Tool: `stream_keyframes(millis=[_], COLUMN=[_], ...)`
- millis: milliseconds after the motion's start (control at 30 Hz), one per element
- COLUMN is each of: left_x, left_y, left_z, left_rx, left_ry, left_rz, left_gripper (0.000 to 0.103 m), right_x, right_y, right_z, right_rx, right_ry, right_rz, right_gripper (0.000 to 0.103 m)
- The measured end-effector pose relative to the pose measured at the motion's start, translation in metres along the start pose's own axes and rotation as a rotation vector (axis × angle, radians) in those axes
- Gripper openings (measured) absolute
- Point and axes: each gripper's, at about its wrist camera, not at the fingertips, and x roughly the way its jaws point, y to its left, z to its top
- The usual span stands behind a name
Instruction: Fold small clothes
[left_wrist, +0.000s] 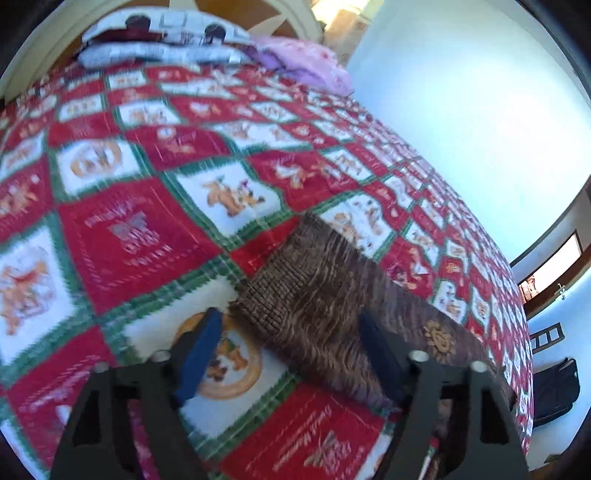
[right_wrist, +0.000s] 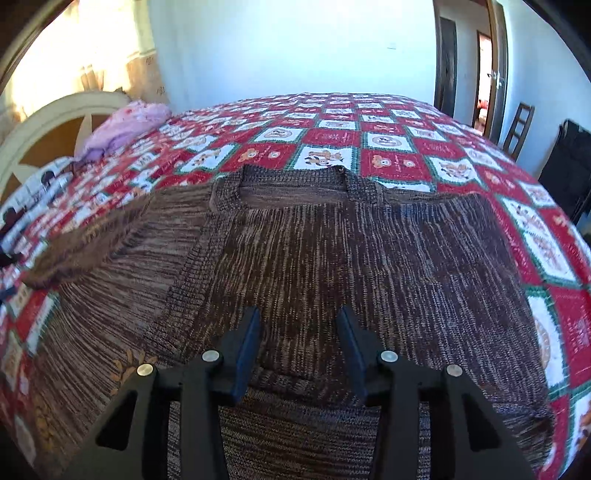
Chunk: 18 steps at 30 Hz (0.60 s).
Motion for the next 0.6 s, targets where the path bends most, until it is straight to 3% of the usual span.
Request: stream_keyframes(millis=[200,233,267,300,433,600], left_x=[0.015,0.014,0.013,0.016,0.013,0.000], left_y=[-0.010,-0.008,-0.005,-0.001,0.009,-0.024], left_z=[-0.004,-0.002,-0.001,-0.001,-0.003,0.004], left_rx=[-0.016,-0.023,-0.027,-0.032,-0.036,0.078], left_ry=[-0.017,-0.021,-0.024,-0.018,-0.019,-0.061], left_rz=[0.004,0.000,0.004,0.015,-0.036,-0.023], left_gripper=[0.063,0.050,0.025,0.011,0.010,0.010], right_x=[0.002,0.002,0.002,0.002,0.003,0.003], right_y=[0.010,0.010,0.010,0.010,0.008,0.005], right_z=[-0.001,-0.001,-0.001,-0.001,-0.001,-0.001], right_rx=[-0.040,-0.041,-0.039,-0.036,-0.024,-0.011], right_ry=[0.006,0.006,0.005,0.005,0.004,-0.001], right_rz=[-0.020,-0.020,-0.019,-0.016,-0.003,0.013], right_gripper=[0.052,0.052,0.052,0.052,0.052,0.053])
